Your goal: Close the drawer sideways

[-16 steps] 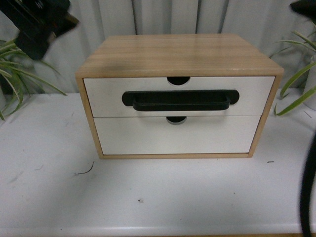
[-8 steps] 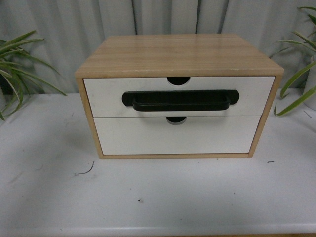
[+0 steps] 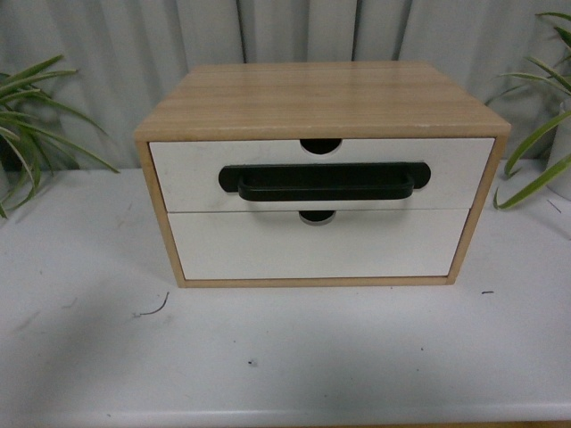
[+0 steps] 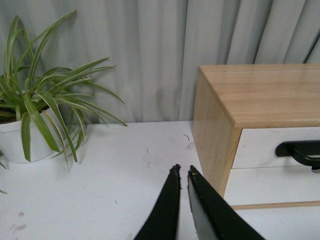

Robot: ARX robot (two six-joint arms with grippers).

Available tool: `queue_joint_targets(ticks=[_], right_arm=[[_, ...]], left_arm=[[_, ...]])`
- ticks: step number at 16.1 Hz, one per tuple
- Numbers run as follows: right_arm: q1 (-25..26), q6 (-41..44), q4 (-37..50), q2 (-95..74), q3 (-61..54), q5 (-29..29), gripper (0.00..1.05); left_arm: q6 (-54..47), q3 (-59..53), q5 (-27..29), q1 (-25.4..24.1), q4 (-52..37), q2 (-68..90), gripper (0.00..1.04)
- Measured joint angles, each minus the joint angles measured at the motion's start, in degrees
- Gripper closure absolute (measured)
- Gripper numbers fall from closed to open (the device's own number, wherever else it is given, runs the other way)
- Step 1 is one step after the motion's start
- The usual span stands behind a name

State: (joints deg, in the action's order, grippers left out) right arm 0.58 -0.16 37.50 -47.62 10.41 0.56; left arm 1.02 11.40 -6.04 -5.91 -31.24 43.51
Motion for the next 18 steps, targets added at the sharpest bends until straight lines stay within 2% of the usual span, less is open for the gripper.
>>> queue_joint_targets(ticks=[1, 3, 4, 8, 11, 14, 18], right_arm=[[-0.96, 0.07, -0.94, 1.92, -1.62, 0.22, 1.03], [-0.57, 0.07, -2.95, 6.25, -4.09, -0.55, 1.03], [-0.57, 0.04, -4.44, 9.01, -5.01, -0.52, 1.03], [-0.57, 0.04, -10.01, 17.18, -7.69, -0.57, 1.03], [-0.57, 0.04, -10.82, 19.80, -9.66, -0.57, 1.03], [-0.57, 0.04, -12.72, 22.56, -9.66, -0.57, 1.03], [-0.57, 0.07, -14.86, 25.46, -9.68, -0.55, 1.03]], left_arm=[[-0.15, -1.36, 0.55, 0.68, 0.26, -1.92, 1.03], [-0.20, -3.82, 5.66, 5.77, 1.60, -6.27, 1.03], [-0.39, -5.14, 5.40, 6.29, 2.78, -8.28, 1.03], [-0.42, -8.11, 6.08, 5.84, 7.39, -15.96, 1.03], [-0.42, -9.07, 6.10, 5.84, 10.45, -20.17, 1.03], [-0.42, -10.75, 6.10, 5.84, 8.33, -21.16, 1.03], [-0.42, -10.73, 6.05, 5.84, 10.69, -22.56, 1.03]])
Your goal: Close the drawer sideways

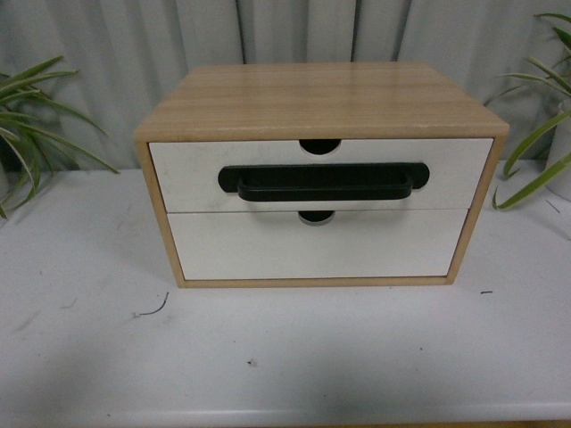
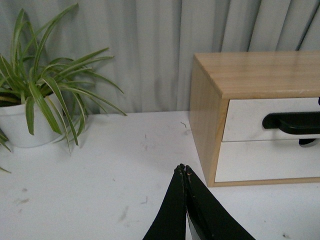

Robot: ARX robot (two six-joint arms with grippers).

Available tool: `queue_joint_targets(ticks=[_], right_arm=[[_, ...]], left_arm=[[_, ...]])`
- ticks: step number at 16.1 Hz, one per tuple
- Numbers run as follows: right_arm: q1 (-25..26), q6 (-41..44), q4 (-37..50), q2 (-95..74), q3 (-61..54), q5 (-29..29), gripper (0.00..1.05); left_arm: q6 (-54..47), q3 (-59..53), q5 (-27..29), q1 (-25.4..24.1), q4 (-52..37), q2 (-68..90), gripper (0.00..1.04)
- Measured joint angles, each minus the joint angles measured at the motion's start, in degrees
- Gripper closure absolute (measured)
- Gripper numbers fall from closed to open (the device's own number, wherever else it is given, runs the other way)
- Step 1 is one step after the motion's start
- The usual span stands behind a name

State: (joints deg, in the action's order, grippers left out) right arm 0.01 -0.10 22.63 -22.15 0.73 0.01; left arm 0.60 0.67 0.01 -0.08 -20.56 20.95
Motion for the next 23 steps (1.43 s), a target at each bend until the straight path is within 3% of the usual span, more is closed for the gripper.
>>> queue_joint_targets(ticks=[10, 11, 12, 23], right_arm=[[0.00, -0.02, -9.77, 9.60, 0.00, 0.00, 1.03], [0.00, -0.02, -12.31, 11.89, 0.00, -0.02, 1.03], [0.00, -0.02, -23.12, 20.59, 0.04, -0.02, 1.03], [0.00, 0.00, -22.82, 22.01, 0.04, -0.02, 1.03]], left_arm=[[0.00, 0.00, 0.02, 0.00, 8.98, -9.38, 1.03], [0.00, 0.07, 0.07, 0.00, 12.94, -12.55, 1.03], [0.00, 0.17, 0.00, 0.02, 19.61, -20.63, 1.03], [0.00, 0.04, 0.02, 0.09, 20.79, -20.63, 1.03]])
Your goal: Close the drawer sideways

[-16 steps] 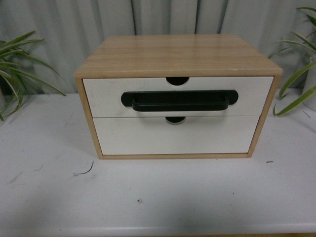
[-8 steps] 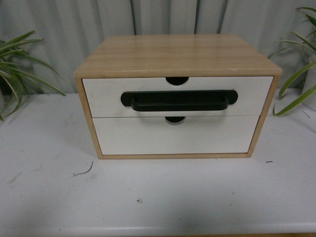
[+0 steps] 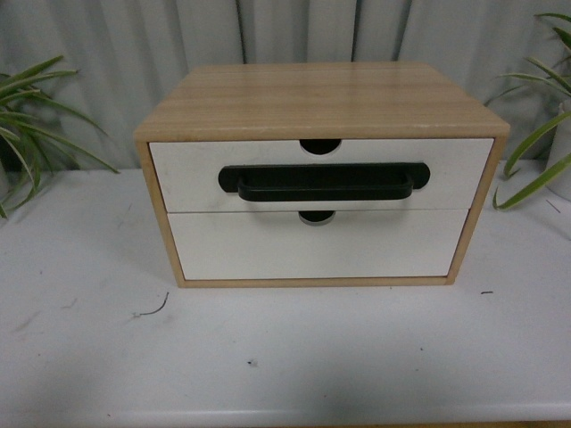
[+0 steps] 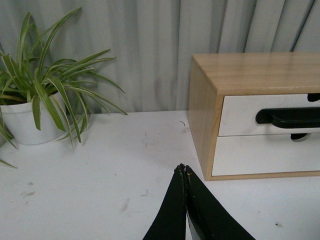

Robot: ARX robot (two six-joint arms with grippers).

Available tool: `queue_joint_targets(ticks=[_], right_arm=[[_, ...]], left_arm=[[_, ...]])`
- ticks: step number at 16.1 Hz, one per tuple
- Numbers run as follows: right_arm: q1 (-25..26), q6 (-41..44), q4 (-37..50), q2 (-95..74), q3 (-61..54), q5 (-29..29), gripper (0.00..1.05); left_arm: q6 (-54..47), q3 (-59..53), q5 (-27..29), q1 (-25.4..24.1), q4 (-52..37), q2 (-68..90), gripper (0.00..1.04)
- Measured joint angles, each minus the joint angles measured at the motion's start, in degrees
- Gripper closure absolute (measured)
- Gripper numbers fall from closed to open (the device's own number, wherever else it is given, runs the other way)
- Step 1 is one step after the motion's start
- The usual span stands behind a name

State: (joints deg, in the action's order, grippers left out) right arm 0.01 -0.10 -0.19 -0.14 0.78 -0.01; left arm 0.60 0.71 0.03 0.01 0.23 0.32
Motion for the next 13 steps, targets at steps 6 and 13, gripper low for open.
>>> queue_joint_targets(ticks=[6, 13], right_arm=[[0.00, 0.07, 0.00, 0.00, 0.00, 0.00, 0.07], [0.00, 0.07, 0.00, 0.00, 0.00, 0.00, 0.06]], left_arm=[[-0.02, 0.00, 0.00, 0.00, 0.00, 0.00, 0.07], [-0.02, 0.00, 0.00, 0.00, 0.00, 0.00, 0.07]])
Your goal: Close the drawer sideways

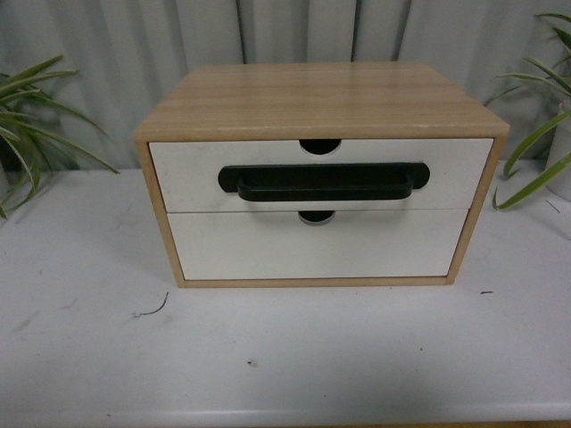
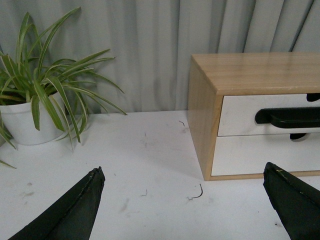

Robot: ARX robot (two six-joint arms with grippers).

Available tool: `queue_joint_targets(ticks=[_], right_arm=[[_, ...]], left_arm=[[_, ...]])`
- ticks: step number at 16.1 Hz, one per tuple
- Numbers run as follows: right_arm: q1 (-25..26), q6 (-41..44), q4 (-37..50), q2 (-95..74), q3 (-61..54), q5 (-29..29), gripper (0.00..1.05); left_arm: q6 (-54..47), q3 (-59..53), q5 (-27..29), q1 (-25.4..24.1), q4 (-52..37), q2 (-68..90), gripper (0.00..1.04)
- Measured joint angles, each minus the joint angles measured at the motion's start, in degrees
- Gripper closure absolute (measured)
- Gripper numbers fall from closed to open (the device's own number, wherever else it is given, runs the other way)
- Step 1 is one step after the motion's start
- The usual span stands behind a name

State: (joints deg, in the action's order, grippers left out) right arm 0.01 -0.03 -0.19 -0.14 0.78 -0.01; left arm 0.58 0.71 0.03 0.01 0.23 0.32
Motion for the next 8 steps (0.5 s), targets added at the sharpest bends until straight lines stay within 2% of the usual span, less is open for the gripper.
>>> queue_joint_targets(ticks=[8], right_arm=[[0.00, 0.00, 0.00, 0.00, 0.00, 0.00, 0.06]], left_arm=[[0.00, 0.00, 0.00, 0.00, 0.00, 0.00, 0.07]])
